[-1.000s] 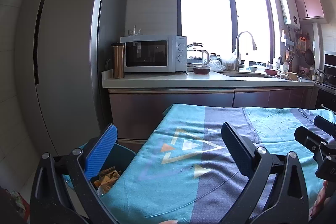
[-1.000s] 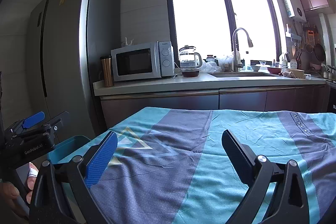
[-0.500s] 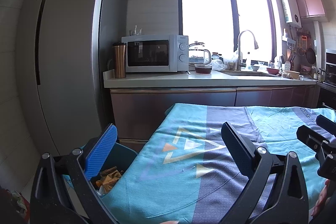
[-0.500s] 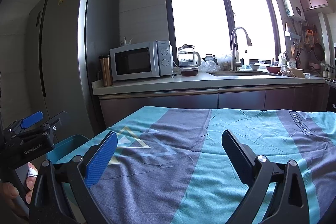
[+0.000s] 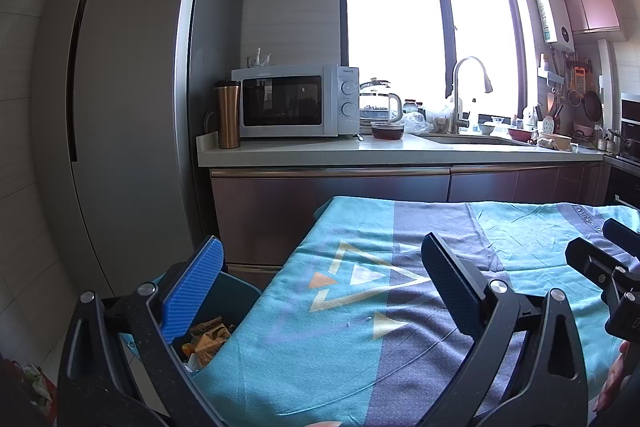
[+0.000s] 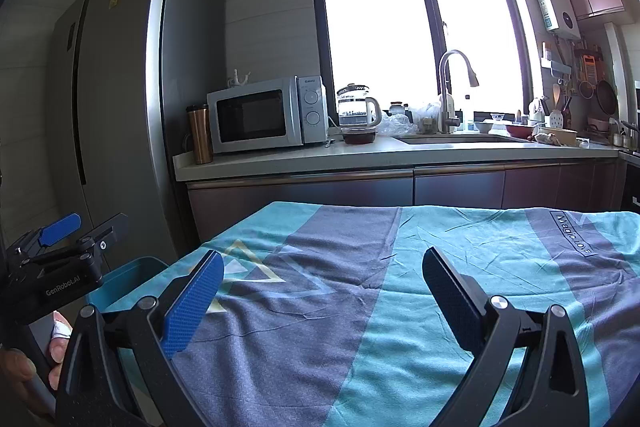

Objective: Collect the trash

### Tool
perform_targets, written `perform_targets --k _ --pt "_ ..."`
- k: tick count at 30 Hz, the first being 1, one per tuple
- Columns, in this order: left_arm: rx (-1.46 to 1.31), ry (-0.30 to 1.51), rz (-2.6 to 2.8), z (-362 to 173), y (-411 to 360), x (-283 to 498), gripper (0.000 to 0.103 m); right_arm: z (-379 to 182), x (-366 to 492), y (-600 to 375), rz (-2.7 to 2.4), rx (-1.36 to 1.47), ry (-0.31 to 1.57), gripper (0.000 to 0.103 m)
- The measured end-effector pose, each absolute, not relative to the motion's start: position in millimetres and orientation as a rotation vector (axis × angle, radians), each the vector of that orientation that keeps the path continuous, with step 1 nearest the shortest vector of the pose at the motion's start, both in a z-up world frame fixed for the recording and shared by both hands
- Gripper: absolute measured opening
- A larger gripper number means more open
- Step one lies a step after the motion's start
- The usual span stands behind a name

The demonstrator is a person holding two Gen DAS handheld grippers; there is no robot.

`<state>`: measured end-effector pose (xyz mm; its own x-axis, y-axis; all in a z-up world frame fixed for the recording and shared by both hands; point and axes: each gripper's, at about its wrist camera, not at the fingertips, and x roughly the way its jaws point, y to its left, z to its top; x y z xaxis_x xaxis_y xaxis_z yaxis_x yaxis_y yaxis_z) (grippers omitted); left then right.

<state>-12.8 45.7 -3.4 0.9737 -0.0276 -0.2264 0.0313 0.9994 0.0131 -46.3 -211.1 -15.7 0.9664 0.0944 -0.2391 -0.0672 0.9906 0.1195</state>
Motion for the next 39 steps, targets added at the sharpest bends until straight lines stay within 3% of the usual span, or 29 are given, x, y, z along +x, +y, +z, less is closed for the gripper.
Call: perform_targets --k 39 --pt "0.019 0.231 -0.030 -4.4 43.6 -11.0 0.098 -13.6 -45.3 -212.1 0.077 0.117 0.249 0.096"
